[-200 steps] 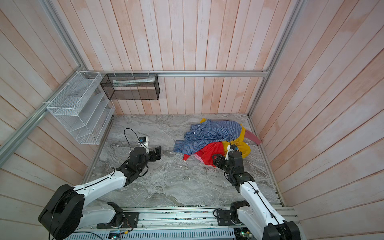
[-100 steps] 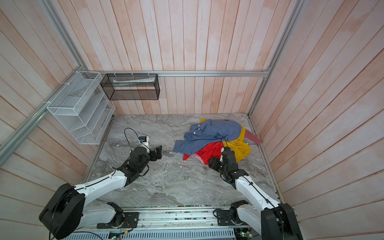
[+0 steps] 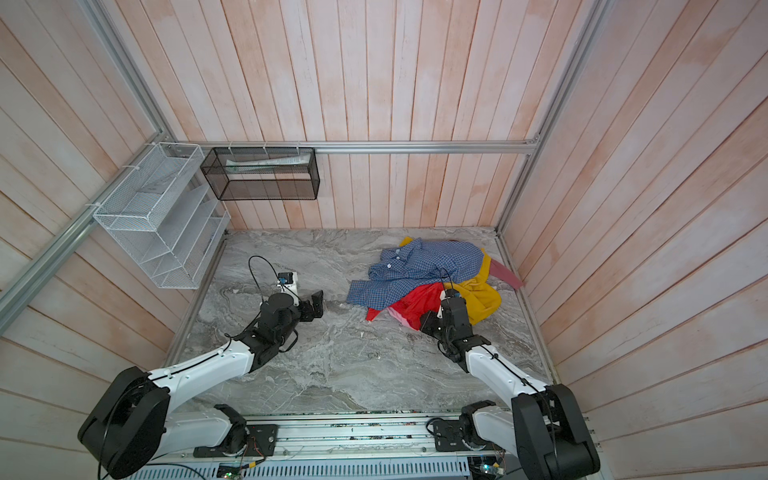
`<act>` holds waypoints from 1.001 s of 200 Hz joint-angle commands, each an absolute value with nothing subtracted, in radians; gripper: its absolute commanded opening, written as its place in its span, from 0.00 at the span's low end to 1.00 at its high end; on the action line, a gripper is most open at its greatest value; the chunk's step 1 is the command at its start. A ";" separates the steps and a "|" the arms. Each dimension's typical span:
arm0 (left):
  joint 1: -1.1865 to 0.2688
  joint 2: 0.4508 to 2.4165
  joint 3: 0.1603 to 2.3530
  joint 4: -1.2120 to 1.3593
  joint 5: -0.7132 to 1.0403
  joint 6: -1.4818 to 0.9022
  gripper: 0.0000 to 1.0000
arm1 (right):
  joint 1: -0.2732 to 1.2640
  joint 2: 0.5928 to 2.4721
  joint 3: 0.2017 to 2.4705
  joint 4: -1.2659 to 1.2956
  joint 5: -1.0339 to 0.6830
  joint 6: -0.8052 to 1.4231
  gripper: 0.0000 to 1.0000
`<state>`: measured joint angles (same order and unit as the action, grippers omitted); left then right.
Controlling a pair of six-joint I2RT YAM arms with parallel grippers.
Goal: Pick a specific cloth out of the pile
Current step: 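Close the right gripper on the red cloth and lift it, then reach the left gripper to the red cloth held by the right gripper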
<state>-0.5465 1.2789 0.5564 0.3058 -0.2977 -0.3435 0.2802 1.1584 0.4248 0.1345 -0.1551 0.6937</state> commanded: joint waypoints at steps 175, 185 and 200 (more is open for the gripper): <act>-0.661 1.368 0.754 0.403 0.186 -0.201 1.00 | 0.374 0.837 0.558 0.212 -0.187 0.511 0.00; -0.675 1.396 0.795 0.387 0.217 -0.186 1.00 | 0.373 0.836 0.562 0.219 -0.188 0.507 0.00; -0.710 1.446 0.863 0.350 0.231 -0.150 1.00 | 0.373 0.836 0.565 0.223 -0.186 0.498 0.00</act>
